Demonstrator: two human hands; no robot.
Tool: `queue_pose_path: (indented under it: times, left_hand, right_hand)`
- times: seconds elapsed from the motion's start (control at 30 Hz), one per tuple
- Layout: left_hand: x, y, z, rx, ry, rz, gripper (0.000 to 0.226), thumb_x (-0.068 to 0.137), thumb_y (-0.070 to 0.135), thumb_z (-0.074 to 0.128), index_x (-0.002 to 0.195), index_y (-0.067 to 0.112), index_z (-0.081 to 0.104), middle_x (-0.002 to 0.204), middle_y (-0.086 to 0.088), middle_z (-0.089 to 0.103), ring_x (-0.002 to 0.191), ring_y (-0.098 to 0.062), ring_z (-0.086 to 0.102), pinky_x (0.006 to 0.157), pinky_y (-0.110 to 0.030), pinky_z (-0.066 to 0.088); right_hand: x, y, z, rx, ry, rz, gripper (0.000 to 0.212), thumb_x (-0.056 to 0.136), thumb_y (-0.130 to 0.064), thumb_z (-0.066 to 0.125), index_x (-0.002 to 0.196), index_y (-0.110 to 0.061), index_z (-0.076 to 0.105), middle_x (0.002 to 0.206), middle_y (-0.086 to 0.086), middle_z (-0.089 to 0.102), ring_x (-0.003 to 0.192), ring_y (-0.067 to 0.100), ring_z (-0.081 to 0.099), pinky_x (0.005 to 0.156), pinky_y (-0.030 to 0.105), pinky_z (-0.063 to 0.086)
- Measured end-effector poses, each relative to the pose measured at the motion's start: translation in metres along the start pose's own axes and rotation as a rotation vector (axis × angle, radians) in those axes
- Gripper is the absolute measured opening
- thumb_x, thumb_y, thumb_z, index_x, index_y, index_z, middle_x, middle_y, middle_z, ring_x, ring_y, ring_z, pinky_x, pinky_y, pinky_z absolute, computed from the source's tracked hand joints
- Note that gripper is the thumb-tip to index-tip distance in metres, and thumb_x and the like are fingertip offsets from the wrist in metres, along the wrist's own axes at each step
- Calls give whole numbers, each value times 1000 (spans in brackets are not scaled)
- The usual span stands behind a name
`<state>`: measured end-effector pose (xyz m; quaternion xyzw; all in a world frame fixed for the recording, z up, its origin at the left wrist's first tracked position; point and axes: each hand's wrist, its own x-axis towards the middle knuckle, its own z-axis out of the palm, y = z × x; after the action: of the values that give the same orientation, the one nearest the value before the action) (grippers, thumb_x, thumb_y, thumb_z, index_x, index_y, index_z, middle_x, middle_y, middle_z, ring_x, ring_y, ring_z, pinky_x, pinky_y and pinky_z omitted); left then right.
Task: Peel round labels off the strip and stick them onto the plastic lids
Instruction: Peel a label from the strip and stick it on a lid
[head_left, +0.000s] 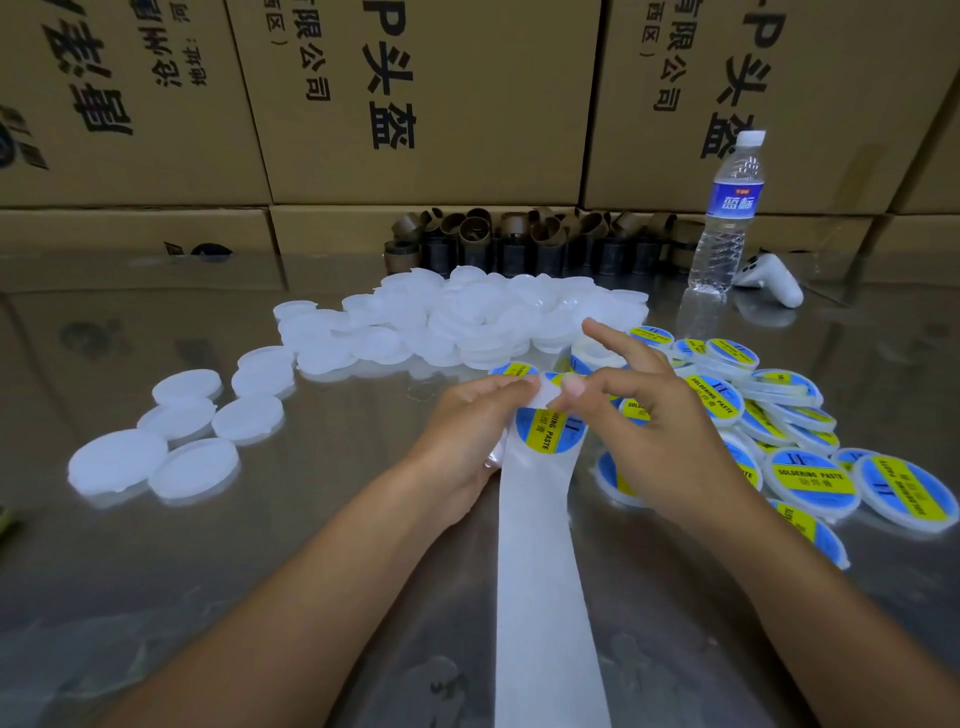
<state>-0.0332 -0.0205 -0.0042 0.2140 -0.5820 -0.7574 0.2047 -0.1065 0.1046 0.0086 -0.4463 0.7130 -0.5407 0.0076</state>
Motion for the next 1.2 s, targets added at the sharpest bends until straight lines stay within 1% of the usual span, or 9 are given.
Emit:
queue_pose_path:
  times: [0.2,0.3,0.37,0.43,0.63,0.87,1.0,1.1,1.2]
  left_hand:
    - [0,-2,0,36,44,7,27,95,18,57,107,-5,64,111,-28,66,85,-30,62,76,-36,50]
    - [1,-2,0,31,64,9,19,94,19,59,94,3,67,105,-22,69,82,-26,62,70,-29,49]
    - [2,-3,0,27,80,11,17,93,20,60,92,4,66,99,-17,69,80,-24,61,69,-28,49]
    - [3,-3,0,25,97,15,20,93,21,61,96,2,66,95,-15,68,77,-22,61,67,-27,49]
    - [1,-2,0,11,148,38,27,93,19,61,104,-4,66,99,-19,69,79,-24,63,68,-28,51]
    - [-2,2,1,69,163,49,28,91,20,64,107,-3,65,109,-24,67,89,-30,64,90,-43,51]
    - [-3,2,2,102,209,35,22,88,17,68,103,1,65,110,-20,68,105,-36,64,93,-44,52]
    - [-3,5,3,54,265,69,5,89,15,66,90,10,65,107,-16,69,97,-30,66,90,-39,51]
    - [0,10,2,-91,303,144,8,91,16,63,83,15,63,98,-6,70,87,-22,68,89,-37,51]
  right_hand:
    - [1,-3,-1,176,-25,57,43,69,-64,42,52,-34,68,134,-19,49,130,-11,32,101,10,26]
    - [2,-5,-3,312,72,20,45,87,-52,51,53,-27,64,108,-15,65,109,-4,53,91,10,36]
    - [4,-2,-8,407,185,-25,35,89,-41,50,62,-24,64,84,-14,66,98,3,57,93,25,40]
    - [5,-2,-10,433,251,-54,31,89,-39,51,66,-24,65,90,-12,68,104,6,59,99,36,41]
    - [0,-3,-1,309,69,-109,25,88,-31,43,96,-31,66,97,-22,69,99,-4,59,79,9,41]
    - [-1,0,0,353,-52,-82,27,86,-31,47,106,-30,65,105,-15,69,104,4,62,83,16,48]
    - [-1,1,1,403,-111,-49,32,85,-31,48,111,-20,64,109,-5,70,106,10,64,83,14,47]
    - [-1,2,2,417,-104,-25,34,85,-32,49,112,-18,63,108,-5,70,105,13,65,83,16,49]
    - [0,4,3,412,-101,-4,36,84,-36,49,115,-22,60,108,-5,70,102,13,65,88,23,50]
